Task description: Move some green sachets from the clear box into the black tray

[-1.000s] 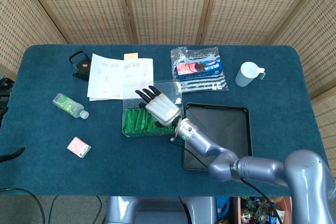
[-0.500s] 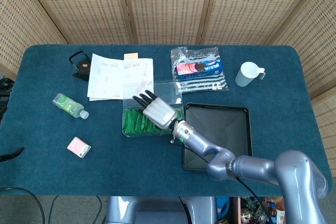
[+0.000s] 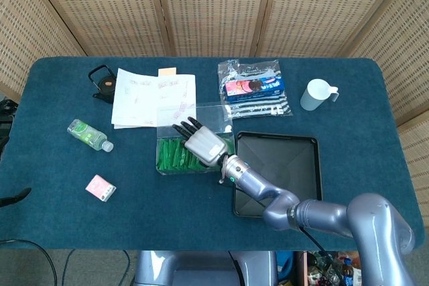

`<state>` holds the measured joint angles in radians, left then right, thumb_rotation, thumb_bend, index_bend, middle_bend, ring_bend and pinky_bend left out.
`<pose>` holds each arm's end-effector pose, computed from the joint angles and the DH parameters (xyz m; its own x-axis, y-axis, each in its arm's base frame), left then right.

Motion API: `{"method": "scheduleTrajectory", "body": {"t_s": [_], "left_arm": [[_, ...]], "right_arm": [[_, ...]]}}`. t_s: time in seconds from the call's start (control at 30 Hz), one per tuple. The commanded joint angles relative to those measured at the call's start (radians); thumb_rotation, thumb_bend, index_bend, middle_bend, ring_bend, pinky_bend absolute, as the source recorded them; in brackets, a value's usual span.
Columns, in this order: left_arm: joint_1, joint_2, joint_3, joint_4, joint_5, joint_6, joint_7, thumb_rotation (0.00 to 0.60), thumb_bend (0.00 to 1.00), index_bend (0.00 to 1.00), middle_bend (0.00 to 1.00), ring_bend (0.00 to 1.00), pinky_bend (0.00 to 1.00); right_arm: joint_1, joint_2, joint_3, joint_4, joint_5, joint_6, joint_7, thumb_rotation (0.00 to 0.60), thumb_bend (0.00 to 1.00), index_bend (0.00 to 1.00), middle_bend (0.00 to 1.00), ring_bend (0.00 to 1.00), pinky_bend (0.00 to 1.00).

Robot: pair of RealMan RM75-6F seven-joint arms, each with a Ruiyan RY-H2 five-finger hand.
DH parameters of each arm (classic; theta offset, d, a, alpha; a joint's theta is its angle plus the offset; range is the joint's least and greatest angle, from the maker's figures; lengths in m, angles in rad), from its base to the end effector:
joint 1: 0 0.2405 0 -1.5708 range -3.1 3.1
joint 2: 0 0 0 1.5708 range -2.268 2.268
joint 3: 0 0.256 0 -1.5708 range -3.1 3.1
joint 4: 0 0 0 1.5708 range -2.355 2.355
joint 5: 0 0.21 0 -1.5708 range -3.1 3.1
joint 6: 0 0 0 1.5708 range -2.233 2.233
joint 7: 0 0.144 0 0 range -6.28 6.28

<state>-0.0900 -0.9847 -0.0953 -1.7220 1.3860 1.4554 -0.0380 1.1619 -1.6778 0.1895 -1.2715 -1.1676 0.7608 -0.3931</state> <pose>-0.3088 0.1902 0.1997 0.3680 -0.0201 0.9296 0.9270 0.0865 -0.3651 -0.0090 -0.3832 -0.0657 0.6671 -0.0759 0.7411 -0.5418 -0.7321 0.4128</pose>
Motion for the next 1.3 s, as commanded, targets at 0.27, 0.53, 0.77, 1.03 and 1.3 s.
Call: {"method": "scheduleTrajectory", "body": {"t_s": [0.27, 0.53, 0.77, 1.03, 1.3], "left_arm": [[-0.001, 0.002, 0.0, 0.001, -0.001, -0.001, -0.004, 0.6, 0.11, 0.0, 0.0, 0.0, 0.0], [-0.001, 0.001, 0.001, 0.001, 0.0, -0.002, -0.003, 0.6, 0.11, 0.0, 0.0, 0.0, 0.0], [-0.003, -0.001, 0.0, 0.002, -0.002, -0.004, 0.002, 0.6, 0.11, 0.0, 0.0, 0.0, 0.0], [-0.005, -0.003, 0.001, -0.001, -0.003, -0.005, 0.011, 0.6, 0.11, 0.0, 0.0, 0.0, 0.0], [-0.003, 0.0, -0.002, 0.003, -0.007, -0.005, 0.0, 0.6, 0.11, 0.0, 0.0, 0.0, 0.0]], "right_arm": [[-0.005, -0.018, -0.003, 0.028, -0.006, 0.004, -0.012, 0.6, 0.39, 0.45, 0.0, 0.0, 0.0], [-0.01, -0.028, -0.009, 0.045, -0.021, 0.006, -0.014, 0.6, 0.4, 0.45, 0.0, 0.0, 0.0], [-0.008, -0.021, -0.016, 0.052, -0.068, 0.01, 0.0, 0.6, 0.4, 0.45, 0.0, 0.0, 0.0], [0.009, -0.046, -0.009, 0.094, -0.156, 0.036, 0.066, 0.6, 0.4, 0.45, 0.01, 0.0, 0.0], [0.033, -0.094, -0.015, 0.169, -0.195, 0.021, 0.076, 0.6, 0.4, 0.45, 0.01, 0.0, 0.0]]}}
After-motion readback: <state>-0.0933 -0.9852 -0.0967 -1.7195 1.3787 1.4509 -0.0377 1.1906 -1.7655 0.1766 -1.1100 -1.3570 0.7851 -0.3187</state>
